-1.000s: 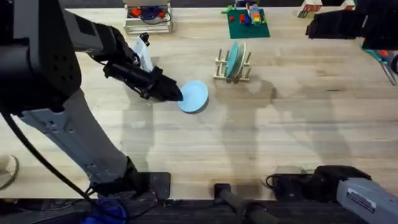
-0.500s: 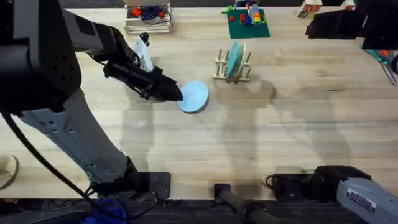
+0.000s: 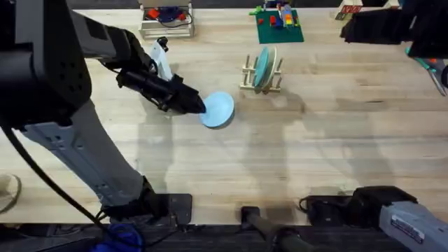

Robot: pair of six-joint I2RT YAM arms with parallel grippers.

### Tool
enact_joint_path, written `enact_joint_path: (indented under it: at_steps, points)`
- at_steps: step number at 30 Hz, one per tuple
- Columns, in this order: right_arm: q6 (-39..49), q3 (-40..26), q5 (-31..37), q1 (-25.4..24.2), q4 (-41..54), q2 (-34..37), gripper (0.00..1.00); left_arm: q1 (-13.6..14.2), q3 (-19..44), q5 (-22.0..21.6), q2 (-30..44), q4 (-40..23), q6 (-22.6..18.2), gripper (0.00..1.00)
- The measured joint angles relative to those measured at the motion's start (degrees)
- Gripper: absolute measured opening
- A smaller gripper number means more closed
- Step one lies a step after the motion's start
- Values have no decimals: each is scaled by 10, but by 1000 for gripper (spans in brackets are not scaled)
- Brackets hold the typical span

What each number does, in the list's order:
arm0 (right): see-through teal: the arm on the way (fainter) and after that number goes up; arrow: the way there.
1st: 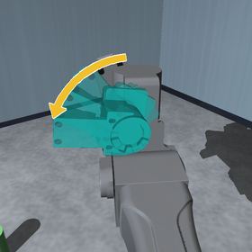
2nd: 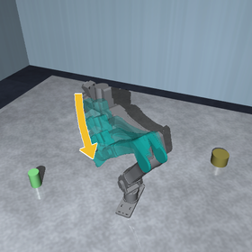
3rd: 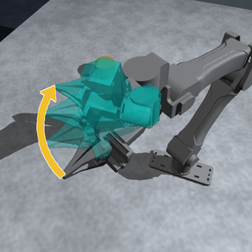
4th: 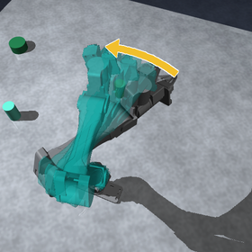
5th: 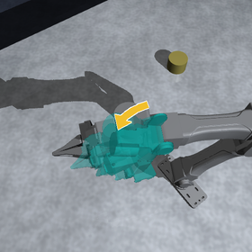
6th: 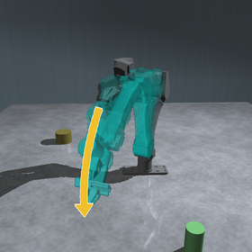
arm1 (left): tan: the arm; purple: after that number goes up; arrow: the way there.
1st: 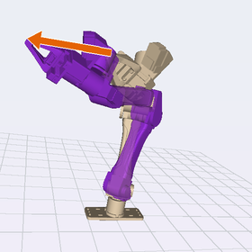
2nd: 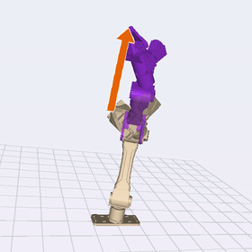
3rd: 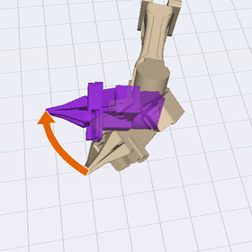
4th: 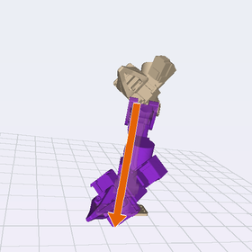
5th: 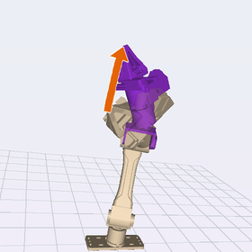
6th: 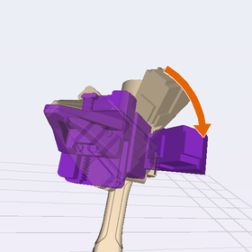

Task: Pick up the plates from the table one by one and place each into a slot on the dish rack.

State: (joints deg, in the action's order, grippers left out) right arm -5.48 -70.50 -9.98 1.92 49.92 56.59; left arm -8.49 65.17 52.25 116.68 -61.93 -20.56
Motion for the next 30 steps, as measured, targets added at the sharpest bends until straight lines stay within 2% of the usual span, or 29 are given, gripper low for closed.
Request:
enact_joint_path:
  at_steps: [7, 16, 23, 30]
  points:
    - [-72, 0, -4, 57, 22, -37, 993, 0, 0, 0, 0, 0, 0, 43]
    - [-182, -1, -24, 99, 86, -41, 993, 0, 0, 0, 0, 0, 0, 43]
    - [-216, -1, -92, 104, 112, -41, 994, 0, 0, -2, 0, 0, 1, 43]
    - [-232, -1, -111, 104, 141, -41, 994, 0, 0, -5, 0, 0, 2, 43]
